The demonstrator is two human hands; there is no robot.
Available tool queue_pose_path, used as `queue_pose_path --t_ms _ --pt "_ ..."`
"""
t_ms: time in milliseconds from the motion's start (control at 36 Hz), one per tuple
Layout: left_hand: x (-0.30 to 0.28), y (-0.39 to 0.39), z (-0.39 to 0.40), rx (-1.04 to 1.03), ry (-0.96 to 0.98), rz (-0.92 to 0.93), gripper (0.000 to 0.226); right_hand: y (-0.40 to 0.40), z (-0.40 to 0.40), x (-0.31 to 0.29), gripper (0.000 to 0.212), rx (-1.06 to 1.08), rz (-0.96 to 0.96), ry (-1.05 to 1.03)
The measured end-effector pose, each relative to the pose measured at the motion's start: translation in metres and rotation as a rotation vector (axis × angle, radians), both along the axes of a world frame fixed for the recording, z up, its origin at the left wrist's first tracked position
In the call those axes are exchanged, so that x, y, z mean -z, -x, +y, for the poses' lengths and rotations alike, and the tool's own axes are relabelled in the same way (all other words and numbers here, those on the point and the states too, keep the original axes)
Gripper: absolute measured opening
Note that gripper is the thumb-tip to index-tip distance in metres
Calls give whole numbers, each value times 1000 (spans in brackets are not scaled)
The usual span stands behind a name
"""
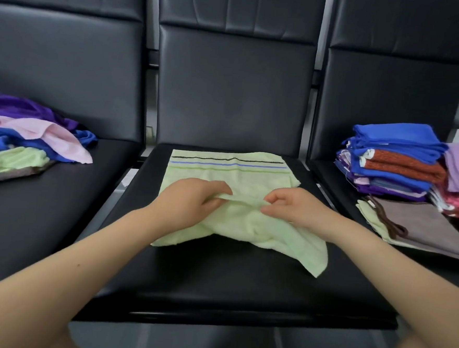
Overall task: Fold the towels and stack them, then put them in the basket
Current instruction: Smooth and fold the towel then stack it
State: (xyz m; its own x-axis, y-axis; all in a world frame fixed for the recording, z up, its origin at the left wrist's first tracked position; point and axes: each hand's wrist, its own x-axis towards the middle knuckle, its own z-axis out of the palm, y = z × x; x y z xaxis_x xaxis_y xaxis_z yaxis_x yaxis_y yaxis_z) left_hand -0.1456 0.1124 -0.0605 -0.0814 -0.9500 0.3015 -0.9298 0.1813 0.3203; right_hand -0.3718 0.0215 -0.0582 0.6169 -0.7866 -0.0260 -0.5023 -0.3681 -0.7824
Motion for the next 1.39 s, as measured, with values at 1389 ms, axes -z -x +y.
queue_pose_path --t_ms 1389 --pt "30 -48 -10 -224 -166 174 30 23 -29 48 27 144 233 411"
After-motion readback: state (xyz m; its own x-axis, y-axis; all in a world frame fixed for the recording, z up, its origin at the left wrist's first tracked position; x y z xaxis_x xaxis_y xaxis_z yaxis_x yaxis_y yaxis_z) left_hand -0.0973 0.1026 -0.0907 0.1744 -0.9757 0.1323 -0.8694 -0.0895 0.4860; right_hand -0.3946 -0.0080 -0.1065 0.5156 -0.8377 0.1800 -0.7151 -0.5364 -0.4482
